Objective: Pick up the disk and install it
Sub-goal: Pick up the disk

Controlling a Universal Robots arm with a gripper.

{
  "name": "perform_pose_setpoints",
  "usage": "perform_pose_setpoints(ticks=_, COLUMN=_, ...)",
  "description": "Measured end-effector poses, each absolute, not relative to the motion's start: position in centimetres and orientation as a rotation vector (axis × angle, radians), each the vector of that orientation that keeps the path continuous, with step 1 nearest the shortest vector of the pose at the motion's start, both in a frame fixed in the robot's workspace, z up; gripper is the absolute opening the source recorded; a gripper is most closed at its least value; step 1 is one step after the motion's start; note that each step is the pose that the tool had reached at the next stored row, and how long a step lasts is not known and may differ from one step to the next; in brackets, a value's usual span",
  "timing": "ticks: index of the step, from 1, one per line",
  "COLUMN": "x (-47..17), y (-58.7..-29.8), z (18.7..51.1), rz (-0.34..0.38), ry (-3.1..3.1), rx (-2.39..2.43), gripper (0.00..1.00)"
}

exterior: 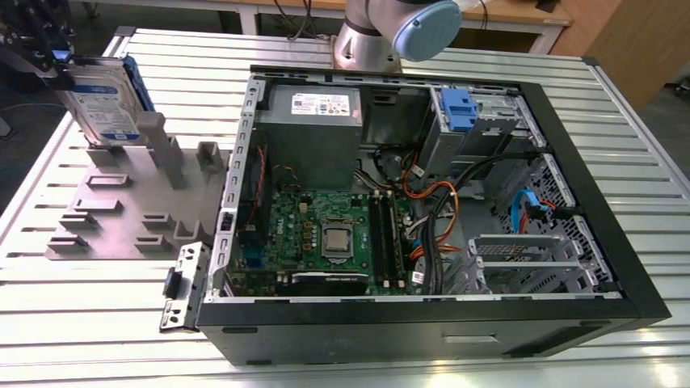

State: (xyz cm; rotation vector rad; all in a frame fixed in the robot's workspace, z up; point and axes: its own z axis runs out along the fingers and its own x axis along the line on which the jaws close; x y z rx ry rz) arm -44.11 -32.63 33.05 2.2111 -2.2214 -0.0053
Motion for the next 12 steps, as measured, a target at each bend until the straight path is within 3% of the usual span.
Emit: perform_pose_setpoints(ticks=12, x=-44.11, y=-32.63, z=33.32, rz=-0.005, ry=-2.221, rx=2.211, gripper=0.36)
